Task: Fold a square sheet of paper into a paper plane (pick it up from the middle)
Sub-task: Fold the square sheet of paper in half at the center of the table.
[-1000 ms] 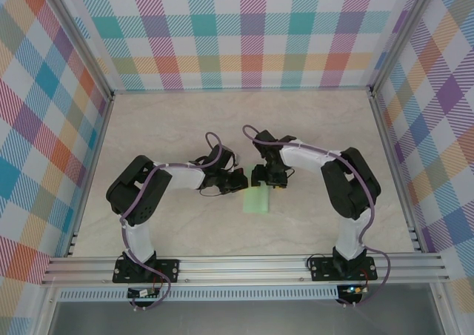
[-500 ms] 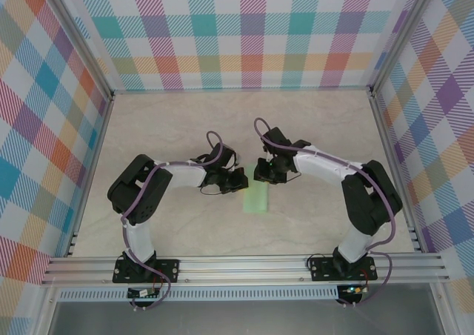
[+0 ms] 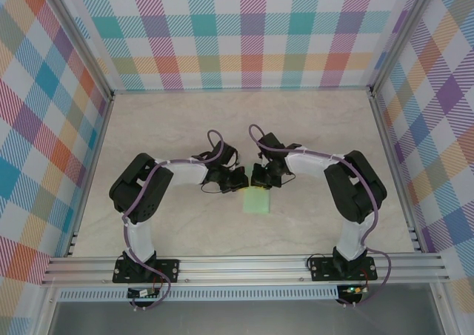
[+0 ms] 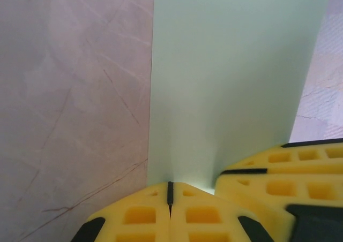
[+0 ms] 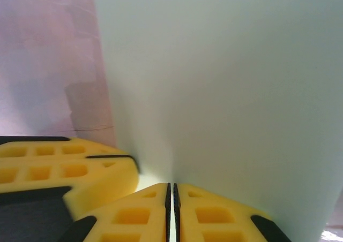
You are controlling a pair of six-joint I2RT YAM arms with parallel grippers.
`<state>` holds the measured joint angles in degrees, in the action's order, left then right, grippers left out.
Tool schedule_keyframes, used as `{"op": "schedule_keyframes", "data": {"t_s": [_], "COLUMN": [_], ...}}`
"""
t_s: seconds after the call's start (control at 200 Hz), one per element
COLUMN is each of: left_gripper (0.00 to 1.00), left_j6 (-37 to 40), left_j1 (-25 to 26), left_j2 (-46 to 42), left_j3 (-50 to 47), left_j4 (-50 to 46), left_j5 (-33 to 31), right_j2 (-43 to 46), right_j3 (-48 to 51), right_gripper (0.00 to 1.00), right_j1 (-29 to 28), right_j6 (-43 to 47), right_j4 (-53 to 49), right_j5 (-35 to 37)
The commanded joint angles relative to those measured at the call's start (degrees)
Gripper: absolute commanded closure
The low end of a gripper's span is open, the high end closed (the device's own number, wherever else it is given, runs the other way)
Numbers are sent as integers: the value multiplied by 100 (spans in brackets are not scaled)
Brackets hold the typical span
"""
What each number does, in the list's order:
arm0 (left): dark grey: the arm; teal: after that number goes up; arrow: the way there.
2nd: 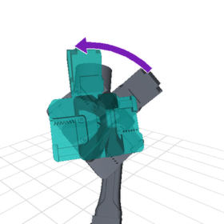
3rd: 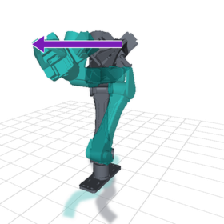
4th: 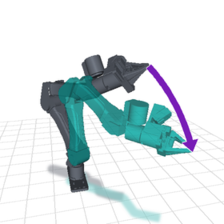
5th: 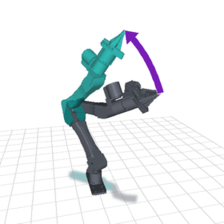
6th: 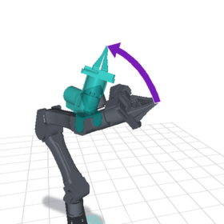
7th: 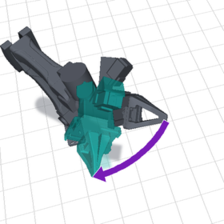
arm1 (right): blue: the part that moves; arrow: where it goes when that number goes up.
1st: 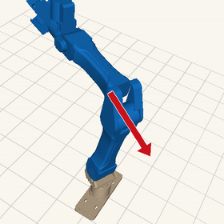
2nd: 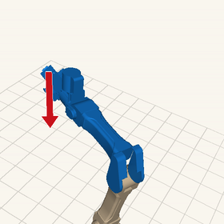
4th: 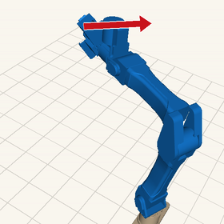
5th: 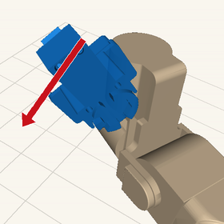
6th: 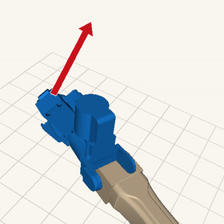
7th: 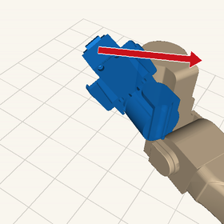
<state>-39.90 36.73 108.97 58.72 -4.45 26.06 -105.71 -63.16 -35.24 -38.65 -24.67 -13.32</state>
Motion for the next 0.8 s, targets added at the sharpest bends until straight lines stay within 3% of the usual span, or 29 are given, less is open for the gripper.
{"op": "schedule_keyframes", "data": {"t_s": [0.0, 0.795], "left_gripper": [100, 100], "left_j6": [-112, -299], "left_j1": [36, 36], "left_j2": [541, 756], "left_j3": [-272, -324], "left_j4": [-1100, -1675], "left_j5": [-861, -1167], "right_j2": [-103, 444], "right_j3": [143, 1215], "right_gripper": [87, 92], "right_j1": [2, 604], "right_j6": [198, 684], "right_j4": [-102, 190], "right_j5": [192, 183]}}
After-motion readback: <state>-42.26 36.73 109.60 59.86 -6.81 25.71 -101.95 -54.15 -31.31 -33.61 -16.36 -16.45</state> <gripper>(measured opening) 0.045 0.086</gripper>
